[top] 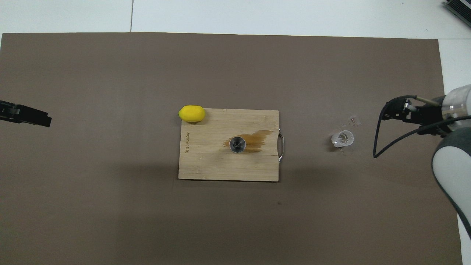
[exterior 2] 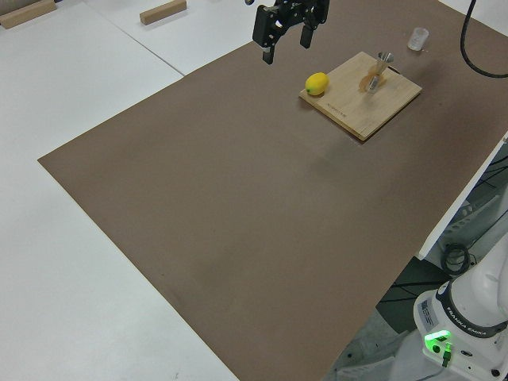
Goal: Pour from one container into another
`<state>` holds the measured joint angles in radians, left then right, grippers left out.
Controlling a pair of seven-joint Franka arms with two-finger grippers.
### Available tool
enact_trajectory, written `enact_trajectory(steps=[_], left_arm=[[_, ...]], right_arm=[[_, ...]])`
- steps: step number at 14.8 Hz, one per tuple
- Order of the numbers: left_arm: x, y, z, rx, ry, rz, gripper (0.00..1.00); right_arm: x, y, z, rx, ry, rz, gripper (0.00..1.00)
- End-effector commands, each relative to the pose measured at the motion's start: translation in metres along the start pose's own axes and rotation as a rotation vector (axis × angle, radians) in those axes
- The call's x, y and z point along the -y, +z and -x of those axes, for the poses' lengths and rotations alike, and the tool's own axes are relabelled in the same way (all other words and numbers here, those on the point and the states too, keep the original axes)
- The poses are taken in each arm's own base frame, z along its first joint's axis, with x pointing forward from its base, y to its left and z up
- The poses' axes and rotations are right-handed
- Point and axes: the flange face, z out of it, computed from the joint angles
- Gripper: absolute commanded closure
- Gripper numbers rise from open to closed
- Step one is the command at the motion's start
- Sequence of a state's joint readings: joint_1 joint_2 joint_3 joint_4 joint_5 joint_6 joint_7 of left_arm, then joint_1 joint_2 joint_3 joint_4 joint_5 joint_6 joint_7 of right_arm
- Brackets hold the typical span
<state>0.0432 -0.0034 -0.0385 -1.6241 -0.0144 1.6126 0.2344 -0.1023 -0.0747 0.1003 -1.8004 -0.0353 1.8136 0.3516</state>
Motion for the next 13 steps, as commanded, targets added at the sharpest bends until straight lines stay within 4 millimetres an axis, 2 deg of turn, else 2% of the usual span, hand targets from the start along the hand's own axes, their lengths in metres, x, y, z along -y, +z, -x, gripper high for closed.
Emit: enact_trajectory(steps=[1, 3, 6, 7, 13], left_arm=[[-0.006, -0.002, 0.031, 0.122, -0.015, 0.012, 0.0], [-0.009, 0.002, 0.052, 0.252, -0.023, 0.042, 0.0], [-0.02, 0.004, 0.063, 0.328, -0.01, 0.055, 0.0], [-0.023, 0.001, 0.073, 0.36, -0.009, 0.062, 0.0], [-0.02, 0.0, 0.072, 0.348, -0.013, 0.061, 0.0]], right_arm=[[-0.002, -0.02, -0.021, -0.012, -0.116, 0.046, 0.01], [-0.01, -0.029, -0.021, -0.019, -0.146, 0.046, 0.01], [-0.012, -0.033, -0.02, -0.01, -0.16, 0.048, 0.01], [-0.01, -0.034, -0.019, -0.012, -0.161, 0.049, 0.01], [-0.003, -0.033, -0.017, -0.018, -0.173, 0.04, 0.01]])
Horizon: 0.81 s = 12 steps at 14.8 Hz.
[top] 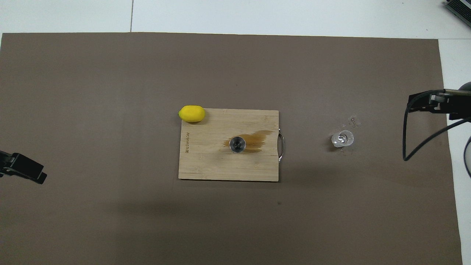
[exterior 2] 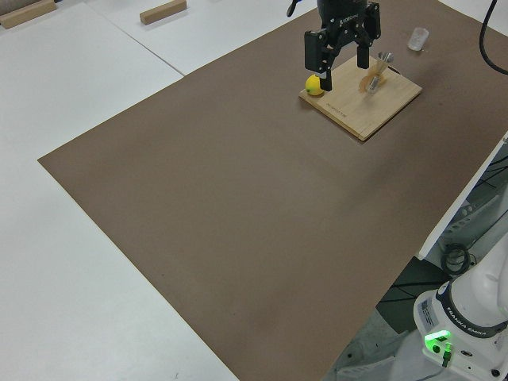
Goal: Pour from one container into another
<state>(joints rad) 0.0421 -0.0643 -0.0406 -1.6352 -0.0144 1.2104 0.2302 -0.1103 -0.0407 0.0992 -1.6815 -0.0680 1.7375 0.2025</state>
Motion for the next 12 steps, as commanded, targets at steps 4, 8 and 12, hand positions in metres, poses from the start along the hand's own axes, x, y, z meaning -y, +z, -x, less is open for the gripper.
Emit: enact_trajectory(steps=[4, 8, 12], left_arm=[[-0.002, 0.003, 0.008, 0.005, -0.015, -0.015, 0.0], [-0.002, 0.003, 0.008, 0.005, -0.015, -0.015, 0.0], [-0.002, 0.003, 0.008, 0.005, -0.015, -0.015, 0.0]], right_arm=[[0.005, -0.002, 0.0, 0.02, -0.039, 0.021, 0.01], [0.023, -0.012, 0.013, 0.04, -0.095, 0.008, 0.01], [0.042, -0.017, 0.028, 0.081, -0.193, 0.017, 0.01]])
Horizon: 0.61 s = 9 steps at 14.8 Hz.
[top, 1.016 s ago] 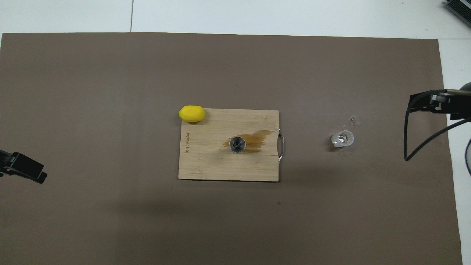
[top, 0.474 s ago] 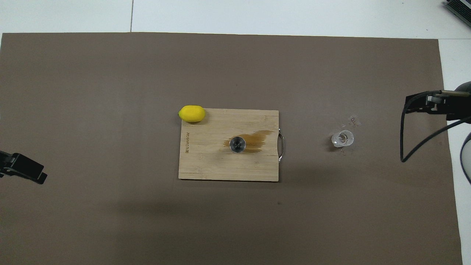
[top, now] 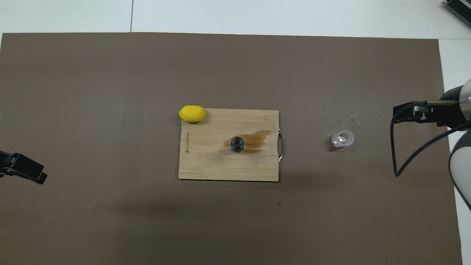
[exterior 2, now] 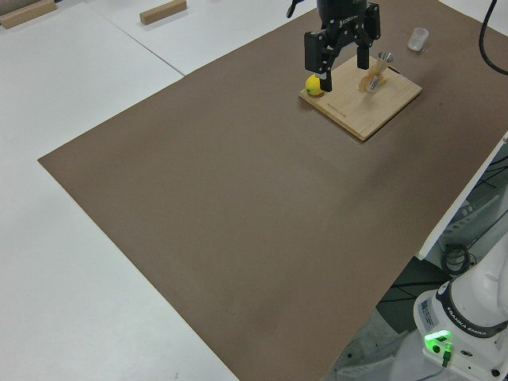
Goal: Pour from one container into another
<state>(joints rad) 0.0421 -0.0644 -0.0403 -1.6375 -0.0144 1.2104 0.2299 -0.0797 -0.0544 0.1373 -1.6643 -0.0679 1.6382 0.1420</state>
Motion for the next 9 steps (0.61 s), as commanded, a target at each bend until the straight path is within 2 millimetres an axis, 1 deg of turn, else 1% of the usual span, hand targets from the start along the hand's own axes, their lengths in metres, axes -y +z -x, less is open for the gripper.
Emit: enact_trajectory(steps=[1, 2, 4, 9], left_arm=[[-0.002, 0.002, 0.008, 0.003, -0.014, -0.015, 0.0], [-0.002, 0.002, 0.008, 0.003, -0.014, -0.015, 0.0], [-0.002, 0.002, 0.008, 0.003, -0.014, -0.015, 0.0], [-0.002, 0.002, 0.008, 0.003, -0.014, -0.015, 0.0]], right_arm=[[0.015, -0.006, 0.01, 0.028, -0.08, 0.011, 0.01], [0.017, -0.006, 0.012, 0.039, -0.084, 0.013, 0.01], [0.035, -0.01, 0.018, 0.039, -0.108, 0.015, 0.01], [0.036, -0.011, 0.018, 0.032, -0.105, 0.013, 0.01]])
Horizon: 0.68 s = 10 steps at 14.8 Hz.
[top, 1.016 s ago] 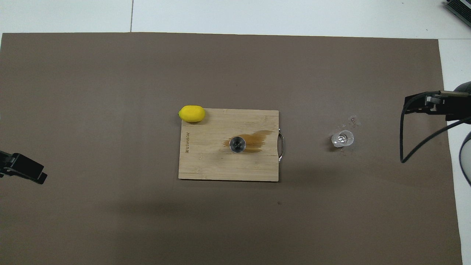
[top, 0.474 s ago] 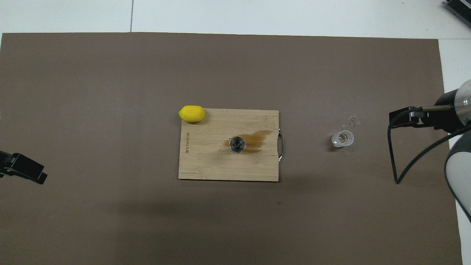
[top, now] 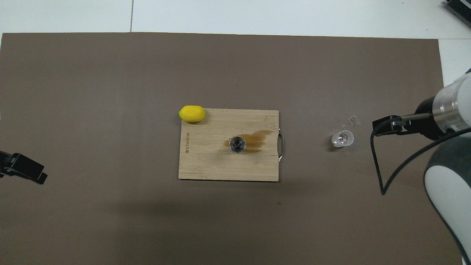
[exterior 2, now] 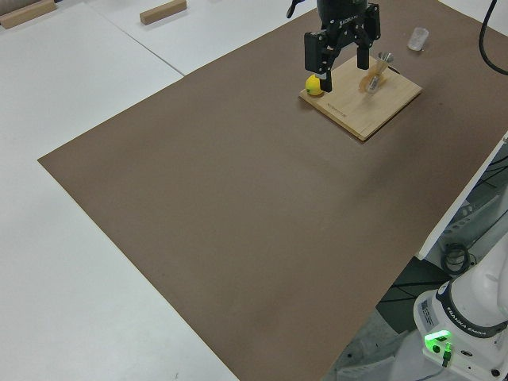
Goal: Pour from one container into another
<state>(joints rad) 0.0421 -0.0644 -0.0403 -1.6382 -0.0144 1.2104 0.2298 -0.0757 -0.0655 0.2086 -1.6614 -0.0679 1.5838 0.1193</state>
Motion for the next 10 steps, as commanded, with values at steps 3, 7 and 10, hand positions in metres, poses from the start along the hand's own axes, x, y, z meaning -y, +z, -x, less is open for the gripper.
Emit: enact_trajectory(steps=[3, 7, 10], left_arm=[[-0.002, 0.002, 0.008, 0.002, -0.014, -0.016, 0.0], [-0.002, 0.002, 0.008, 0.001, -0.014, -0.016, 0.0], [-0.003, 0.002, 0.009, 0.001, -0.014, -0.016, 0.0]], right_arm=[[-0.002, -0.006, 0.002, -0.006, -0.01, -0.004, 0.01], [-0.01, -0.008, 0.0, -0.011, 0.003, -0.014, 0.01], [-0.019, -0.01, 0.001, -0.007, 0.014, -0.021, 0.01]])
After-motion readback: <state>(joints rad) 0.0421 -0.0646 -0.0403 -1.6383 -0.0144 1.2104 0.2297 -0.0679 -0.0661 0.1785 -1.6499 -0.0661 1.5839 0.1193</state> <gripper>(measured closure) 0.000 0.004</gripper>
